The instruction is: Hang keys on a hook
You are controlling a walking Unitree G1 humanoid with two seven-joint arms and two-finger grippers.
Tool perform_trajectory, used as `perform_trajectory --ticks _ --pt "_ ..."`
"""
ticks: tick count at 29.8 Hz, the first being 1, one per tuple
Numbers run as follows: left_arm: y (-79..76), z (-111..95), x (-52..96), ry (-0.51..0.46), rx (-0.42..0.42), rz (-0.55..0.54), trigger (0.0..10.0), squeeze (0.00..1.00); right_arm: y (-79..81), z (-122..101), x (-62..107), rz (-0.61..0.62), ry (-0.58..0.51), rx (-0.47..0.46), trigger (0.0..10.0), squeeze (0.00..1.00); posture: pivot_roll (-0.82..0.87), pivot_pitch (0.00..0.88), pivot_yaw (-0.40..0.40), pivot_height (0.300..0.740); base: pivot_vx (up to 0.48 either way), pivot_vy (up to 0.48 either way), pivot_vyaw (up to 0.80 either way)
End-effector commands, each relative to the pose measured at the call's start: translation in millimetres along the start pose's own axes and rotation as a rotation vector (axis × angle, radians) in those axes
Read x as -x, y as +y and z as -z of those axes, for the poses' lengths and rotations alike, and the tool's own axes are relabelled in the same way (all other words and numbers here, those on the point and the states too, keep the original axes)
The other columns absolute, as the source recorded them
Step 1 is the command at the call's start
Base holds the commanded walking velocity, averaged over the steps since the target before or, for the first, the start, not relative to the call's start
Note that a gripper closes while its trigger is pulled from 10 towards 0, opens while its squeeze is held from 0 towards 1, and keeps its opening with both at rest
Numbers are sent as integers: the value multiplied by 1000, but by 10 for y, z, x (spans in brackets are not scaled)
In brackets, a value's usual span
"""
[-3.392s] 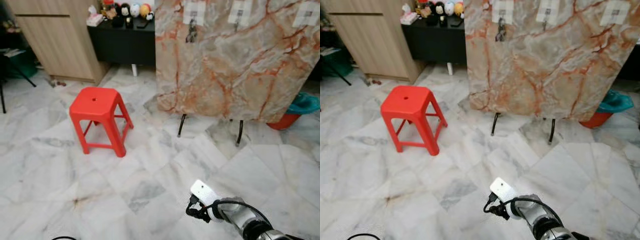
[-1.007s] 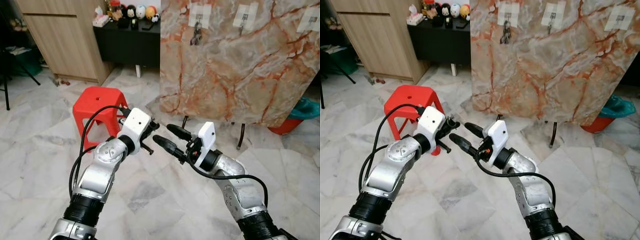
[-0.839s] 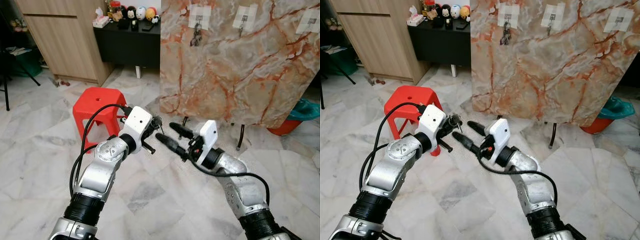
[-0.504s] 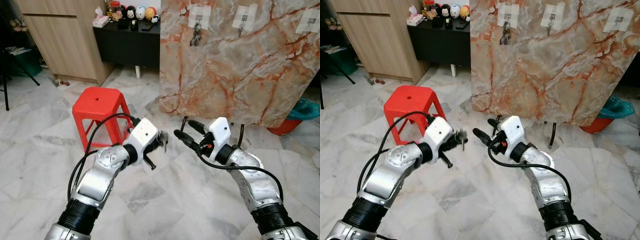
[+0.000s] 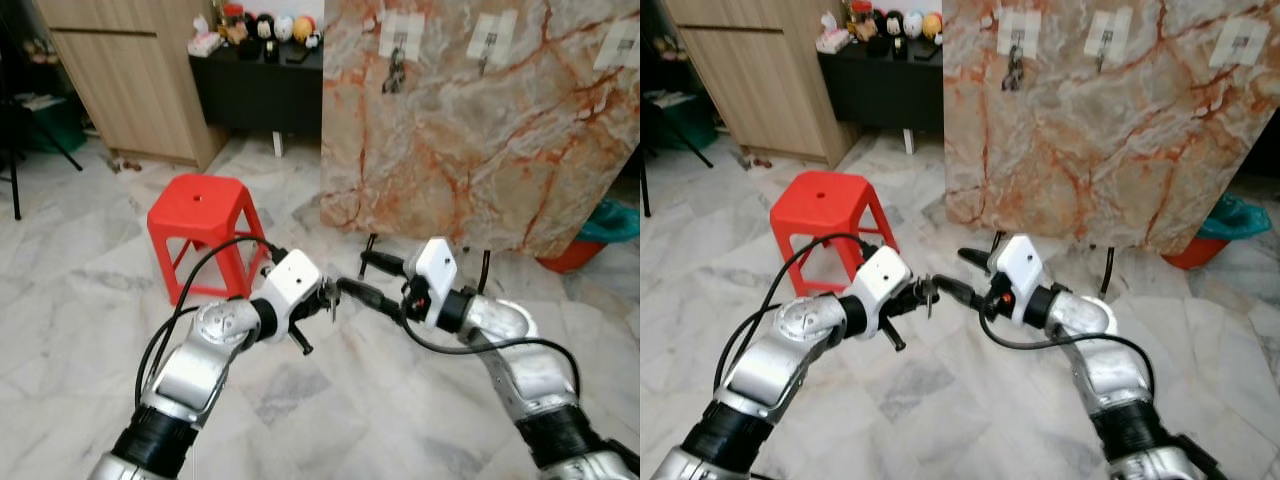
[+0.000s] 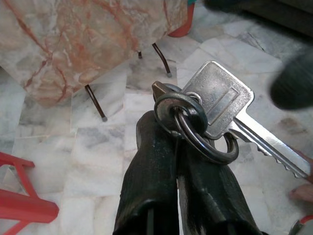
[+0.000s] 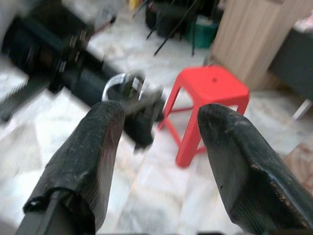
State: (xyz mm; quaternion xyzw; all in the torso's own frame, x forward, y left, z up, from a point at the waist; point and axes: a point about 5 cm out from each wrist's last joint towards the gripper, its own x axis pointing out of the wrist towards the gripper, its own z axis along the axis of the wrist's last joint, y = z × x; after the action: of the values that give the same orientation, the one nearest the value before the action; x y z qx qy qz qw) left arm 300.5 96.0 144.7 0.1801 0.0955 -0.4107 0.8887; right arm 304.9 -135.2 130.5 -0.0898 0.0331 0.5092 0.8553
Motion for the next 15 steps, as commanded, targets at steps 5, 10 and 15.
perform_trajectory --ticks 5,10,15 --pt "3 0 2 8 -1 -15 10000 0 -46 43 56 1 81 -6 10000 0 -17 0 -20 740 0 0 0" --pt "70 -49 -19 -15 -31 -84 10000 0 -28 47 -55 87 39 -169 10000 0 -16 0 -22 740 0 0 0" --pt "70 -49 -19 -15 -31 -84 10000 0 -28 47 -55 87 39 -169 10000 0 -16 0 -22 740 0 0 0"
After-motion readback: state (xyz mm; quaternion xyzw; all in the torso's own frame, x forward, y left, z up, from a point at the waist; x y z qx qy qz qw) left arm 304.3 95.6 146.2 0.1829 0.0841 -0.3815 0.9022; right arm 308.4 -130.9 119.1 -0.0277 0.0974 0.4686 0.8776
